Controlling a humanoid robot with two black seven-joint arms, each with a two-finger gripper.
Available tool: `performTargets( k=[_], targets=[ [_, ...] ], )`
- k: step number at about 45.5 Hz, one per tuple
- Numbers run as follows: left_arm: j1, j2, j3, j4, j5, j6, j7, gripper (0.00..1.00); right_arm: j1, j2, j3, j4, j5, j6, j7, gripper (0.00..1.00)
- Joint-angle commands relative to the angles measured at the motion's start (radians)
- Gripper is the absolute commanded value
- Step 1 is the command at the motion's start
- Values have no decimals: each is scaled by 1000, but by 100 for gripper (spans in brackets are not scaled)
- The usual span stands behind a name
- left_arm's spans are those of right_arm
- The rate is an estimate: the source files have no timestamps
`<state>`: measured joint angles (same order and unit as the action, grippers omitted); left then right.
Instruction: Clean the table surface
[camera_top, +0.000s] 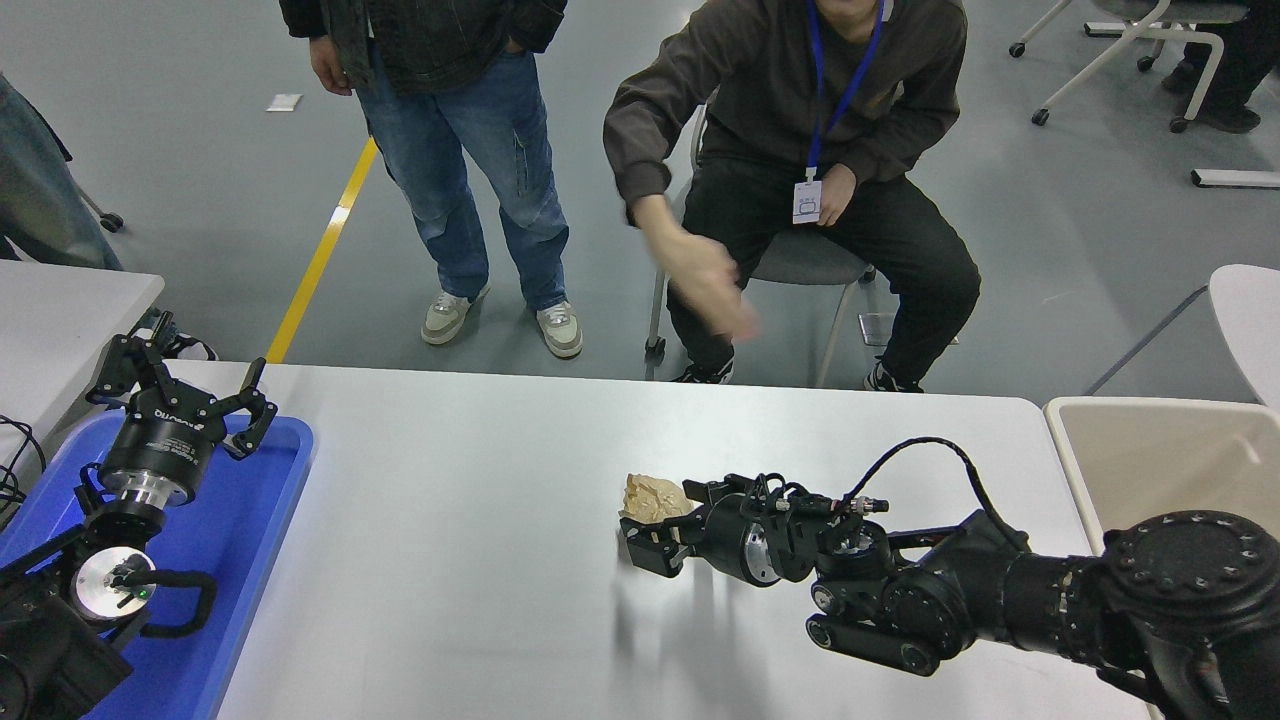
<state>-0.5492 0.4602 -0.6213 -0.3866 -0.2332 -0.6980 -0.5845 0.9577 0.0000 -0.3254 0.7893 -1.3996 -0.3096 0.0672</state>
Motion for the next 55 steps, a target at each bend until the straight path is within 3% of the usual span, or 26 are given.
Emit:
performTargets(
  k=[1, 29, 37, 40, 43, 45, 51, 53, 55],
  targets=[
    [0, 0, 0, 0, 0, 0, 0, 100, 1, 0, -1, -1, -1, 0, 0, 94],
    [0, 0, 0, 0, 0, 0, 0, 100, -1, 0, -9, 4, -1, 0, 0, 93],
    [0, 0, 0, 0, 0, 0, 0, 100, -1, 0, -11, -2, -1, 0, 0, 77],
    [0, 0, 0, 0, 0, 0, 0, 100, -1, 0, -11, -1, -1, 3, 0, 64],
    [0, 0, 0, 0, 0, 0, 0, 100, -1, 0, -11, -2, 1, 15, -1, 43],
    [0, 0, 0, 0, 0, 0, 0, 100, -1, 0, -9, -2, 2, 17, -1, 40],
    [0, 0, 0, 0, 0, 0, 0, 100, 1, 0, -9, -4, 10, 17, -1, 42],
    [0, 0, 0, 0, 0, 0, 0, 100, 1, 0, -3, -5, 16, 17, -3, 56],
    [0, 0, 0, 0, 0, 0, 0, 100, 3, 0, 0, -5, 17, 17, -3, 81]
  ],
)
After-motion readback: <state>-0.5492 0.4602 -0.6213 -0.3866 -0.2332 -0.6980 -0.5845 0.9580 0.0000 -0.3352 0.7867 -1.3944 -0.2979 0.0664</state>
